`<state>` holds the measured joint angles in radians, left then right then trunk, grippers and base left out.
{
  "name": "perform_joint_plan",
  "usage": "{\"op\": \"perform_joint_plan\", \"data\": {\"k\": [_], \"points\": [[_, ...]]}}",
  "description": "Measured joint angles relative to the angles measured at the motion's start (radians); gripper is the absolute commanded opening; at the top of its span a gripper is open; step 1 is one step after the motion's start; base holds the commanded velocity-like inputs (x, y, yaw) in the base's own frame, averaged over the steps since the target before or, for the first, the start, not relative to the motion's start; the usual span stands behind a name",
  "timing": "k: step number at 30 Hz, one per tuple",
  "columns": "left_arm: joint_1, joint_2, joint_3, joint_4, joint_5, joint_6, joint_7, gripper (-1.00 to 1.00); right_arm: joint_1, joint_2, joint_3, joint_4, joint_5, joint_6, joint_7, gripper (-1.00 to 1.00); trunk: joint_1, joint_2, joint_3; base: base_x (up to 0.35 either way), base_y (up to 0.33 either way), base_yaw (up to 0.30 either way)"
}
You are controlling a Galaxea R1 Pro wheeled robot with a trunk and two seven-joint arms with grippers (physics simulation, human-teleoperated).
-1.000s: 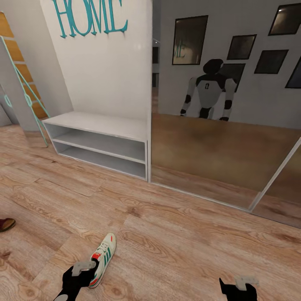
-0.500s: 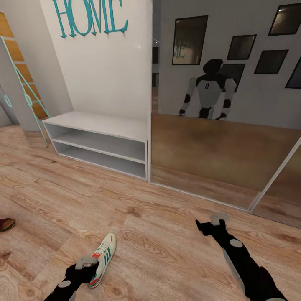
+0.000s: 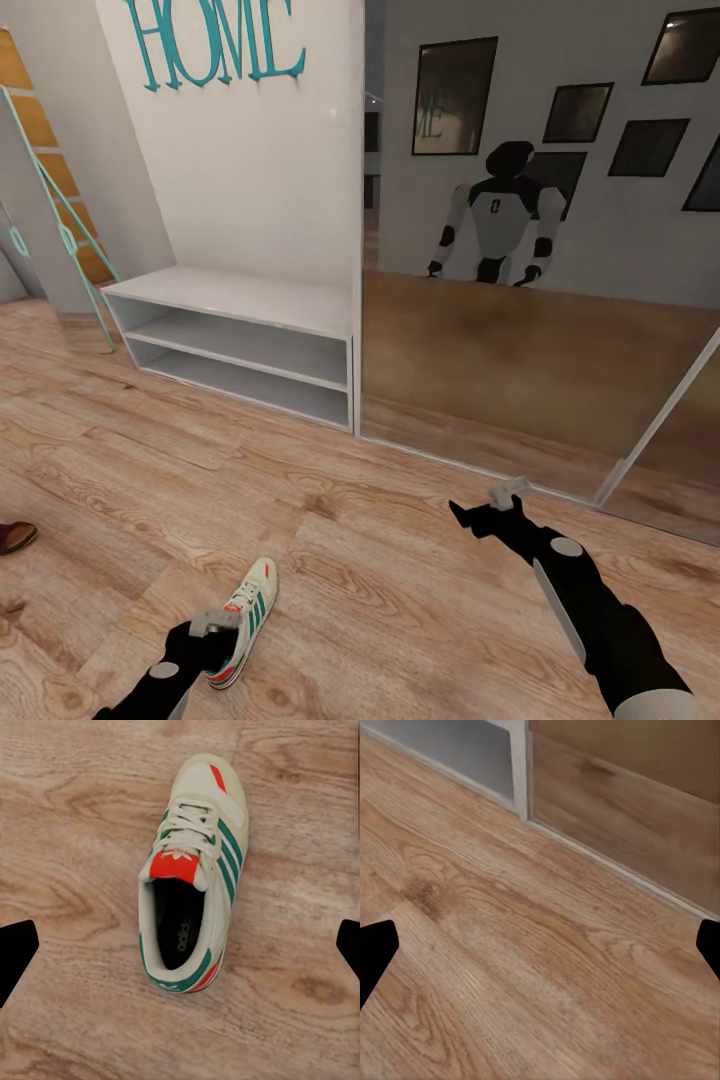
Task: Pick up the two gym shoes and the two sandals from the corridor floor and place them onto the hallstand (shoe rack) in the corridor, making sure they are on the rack and not on the floor. Arrange them so the two gym shoes are next to each other and the two sandals are next to each other.
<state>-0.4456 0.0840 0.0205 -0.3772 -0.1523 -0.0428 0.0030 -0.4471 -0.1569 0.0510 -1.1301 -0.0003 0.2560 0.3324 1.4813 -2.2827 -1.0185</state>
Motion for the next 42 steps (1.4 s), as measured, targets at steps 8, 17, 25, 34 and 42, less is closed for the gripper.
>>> {"op": "perform_joint_plan", "data": {"k": [8, 17, 25, 34, 42], "points": [[-0.003, -0.005, 0.002, -0.008, -0.005, -0.018, -0.001, 1.0, 0.0, 0.001, 0.003, -0.002, -0.002, 0.001, 0.003, 1.0, 0.0, 0.0, 0.0, 0.0, 0.0, 0.0], [-0.003, -0.015, -0.001, -0.003, -0.006, -0.072, -0.002, 1.0, 0.0, 0.002, 0.003, -0.001, -0.004, -0.001, 0.003, 1.0, 0.031, -0.056, -0.034, 0.0, 0.0, 0.0], [-0.003, -0.021, -0.029, -0.009, -0.009, -0.077, -0.002, 1.0, 0.0, 0.004, 0.001, -0.002, -0.005, -0.002, 0.003, 1.0, 0.046, -0.084, -0.058, 0.0, 0.0, 0.0], [-0.003, -0.023, -0.032, -0.016, -0.009, -0.079, 0.0, 1.0, 0.0, 0.004, 0.0, -0.001, -0.005, -0.002, 0.003, 1.0, 0.057, -0.105, -0.072, 0.0, 0.0, 0.0], [-0.003, -0.02, -0.033, -0.018, -0.009, -0.08, 0.0, 1.0, 0.0, 0.004, 0.001, -0.001, -0.005, -0.002, 0.003, 1.0, 0.088, -0.161, -0.109, 0.0, 0.0, 0.0]]}}
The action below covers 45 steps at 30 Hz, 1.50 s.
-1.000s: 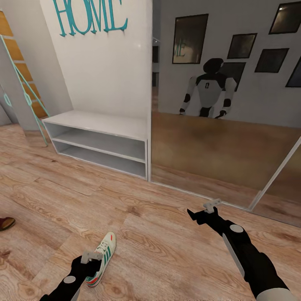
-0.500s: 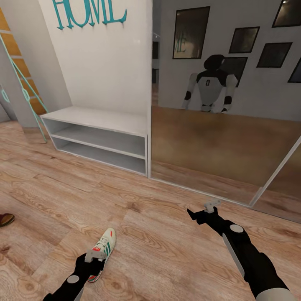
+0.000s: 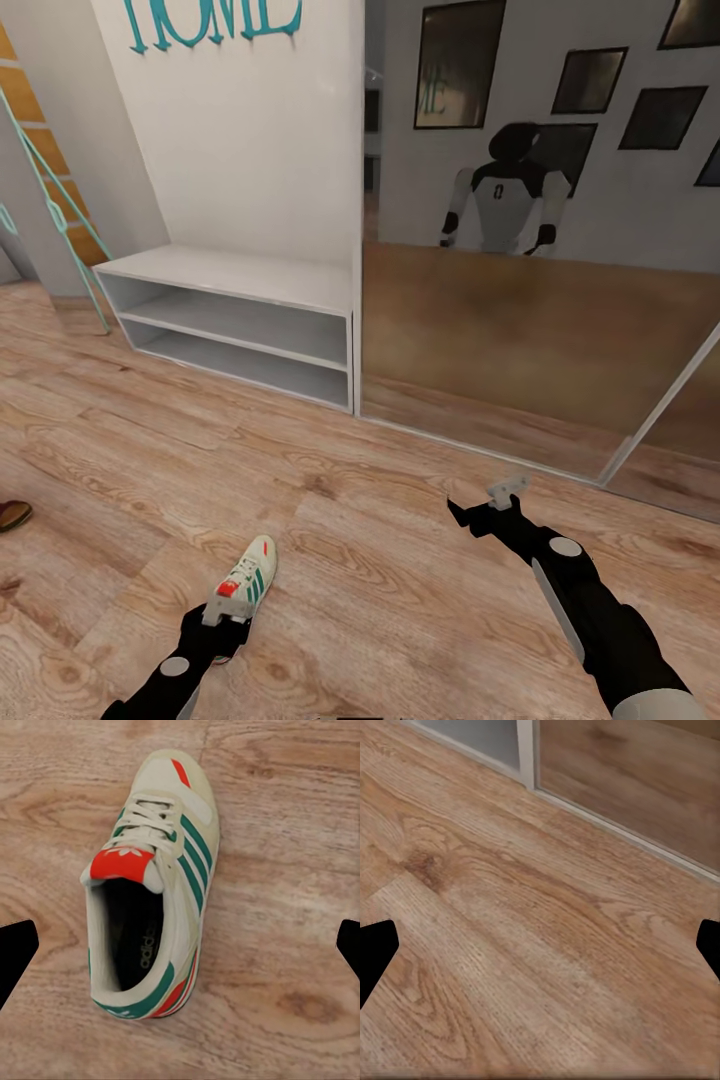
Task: Pick up the two gym shoes and the two sandals from the corridor floor and place them onto the hallstand (shoe rack) in the corridor, making sure they are on the rack and not on the floor. Arrange them so the two gym shoes are next to each other and the two sandals are next to each other.
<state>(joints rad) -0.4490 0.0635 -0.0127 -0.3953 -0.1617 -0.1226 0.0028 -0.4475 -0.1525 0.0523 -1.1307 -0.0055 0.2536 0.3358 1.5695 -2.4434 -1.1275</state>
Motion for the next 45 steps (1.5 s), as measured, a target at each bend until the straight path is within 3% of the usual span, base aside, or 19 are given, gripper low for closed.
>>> {"op": "perform_joint_plan", "data": {"k": [8, 14, 45], "points": [[0.0, 0.005, 0.002, -0.002, -0.001, -0.017, 0.003, 1.0, 0.0, 0.001, 0.0, -0.001, 0.0, 0.001, 0.0, 1.0, 0.031, -0.056, -0.038, 0.0, 0.0, 0.0], [0.0, 0.004, 0.003, -0.002, -0.001, -0.036, 0.01, 1.0, 0.0, 0.001, -0.001, -0.002, 0.001, 0.001, 0.0, 1.0, 0.033, -0.058, -0.068, 0.0, 0.0, 0.0], [0.003, 0.001, -0.001, -0.001, -0.001, -0.04, 0.013, 1.0, 0.0, 0.001, 0.0, -0.002, 0.003, 0.002, -0.001, 1.0, 0.033, -0.058, -0.07, 0.043, 0.042, 0.0]]}}
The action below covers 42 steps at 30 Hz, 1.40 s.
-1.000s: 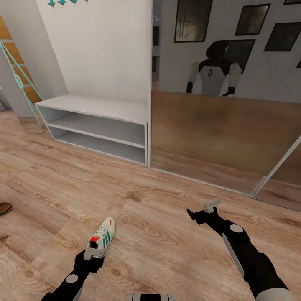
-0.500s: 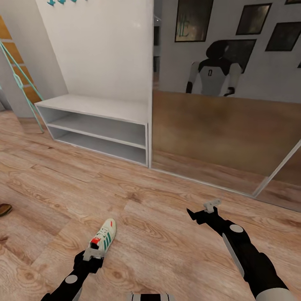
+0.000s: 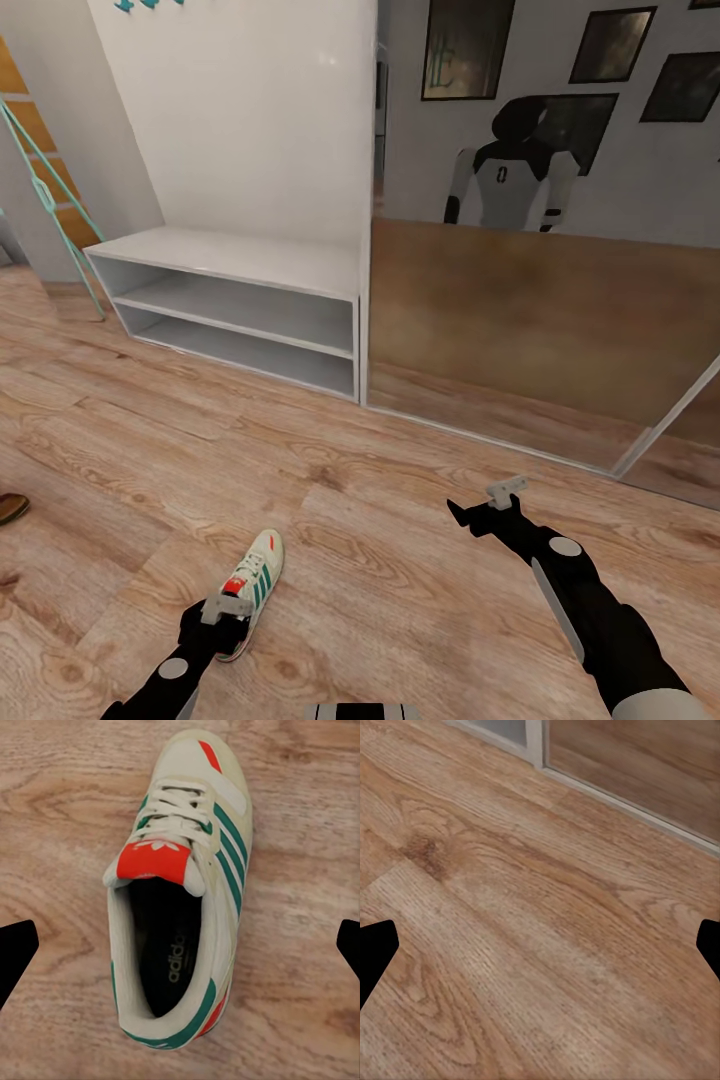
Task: Pick up the two gym shoes and the two sandals from the corridor floor and place them onto the hallstand (shoe rack) in the corridor, making sure they are on the rack and not on the floor. Arrange them so the two gym shoes are next to each other and the two sandals are next to each other.
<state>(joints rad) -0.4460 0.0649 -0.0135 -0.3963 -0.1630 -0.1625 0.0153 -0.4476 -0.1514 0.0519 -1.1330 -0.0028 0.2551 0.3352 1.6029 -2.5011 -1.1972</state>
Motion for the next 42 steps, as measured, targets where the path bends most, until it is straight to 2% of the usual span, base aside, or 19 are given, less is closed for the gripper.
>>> {"op": "perform_joint_plan", "data": {"k": [24, 42], "points": [[0.0, 0.0, -0.001, 0.0, 0.001, -0.007, 0.001, 1.0, 0.0, 0.001, 0.002, 0.001, -0.001, 0.0, 0.0, 1.0, 0.0, 0.0, 0.0, 0.045, 0.037, 0.0], [0.002, 0.004, 0.012, 0.0, 0.009, -0.009, 0.001, 1.0, 0.0, 0.002, 0.001, -0.001, -0.001, 0.0, 0.0, 1.0, 0.008, -0.004, -0.092, 0.0, 0.0, 0.0]]}}
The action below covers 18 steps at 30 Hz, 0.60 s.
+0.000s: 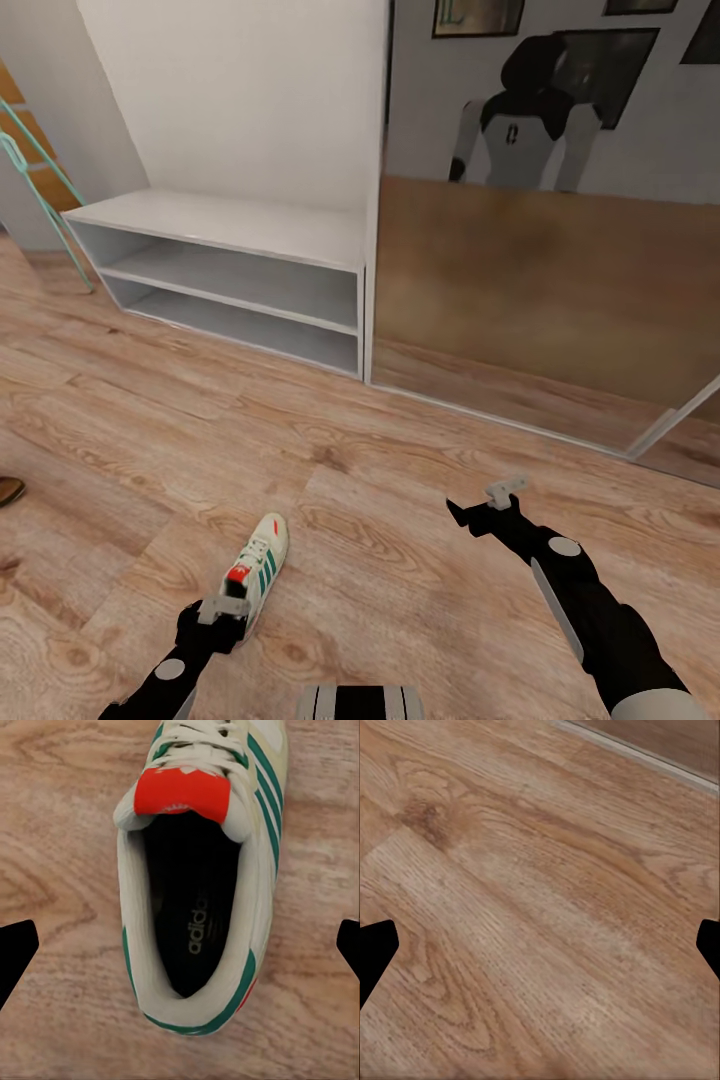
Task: Pick up the two gym shoes and the two sandals from the corridor floor and place them onto the hallstand (shoe rack) in the corridor, making sure they are on the rack and not on the floor. Arrange them so the two gym shoes are next to each other and the two sandals are next to each other.
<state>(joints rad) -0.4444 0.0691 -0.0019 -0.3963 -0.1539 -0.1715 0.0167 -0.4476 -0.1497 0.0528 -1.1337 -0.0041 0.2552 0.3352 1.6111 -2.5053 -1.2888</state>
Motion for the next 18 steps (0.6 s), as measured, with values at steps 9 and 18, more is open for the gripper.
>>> {"op": "perform_joint_plan", "data": {"k": [9, 18], "points": [[0.0, 0.0, -0.002, 0.0, 0.0, 0.0, 0.0, 1.0, 0.0, 0.0, 0.0, 0.0, 0.0, 0.0, 0.0, 1.0, 0.0, 0.0, -0.014, 0.0, 0.0, 0.0], [-0.003, -0.003, -0.004, 0.0, 0.001, 0.0, 0.001, 1.0, 0.0, 0.0, -0.001, 0.0, 0.0, 0.0, -0.001, 1.0, 0.004, -0.002, -0.052, 0.0, 0.0, 0.0]]}}
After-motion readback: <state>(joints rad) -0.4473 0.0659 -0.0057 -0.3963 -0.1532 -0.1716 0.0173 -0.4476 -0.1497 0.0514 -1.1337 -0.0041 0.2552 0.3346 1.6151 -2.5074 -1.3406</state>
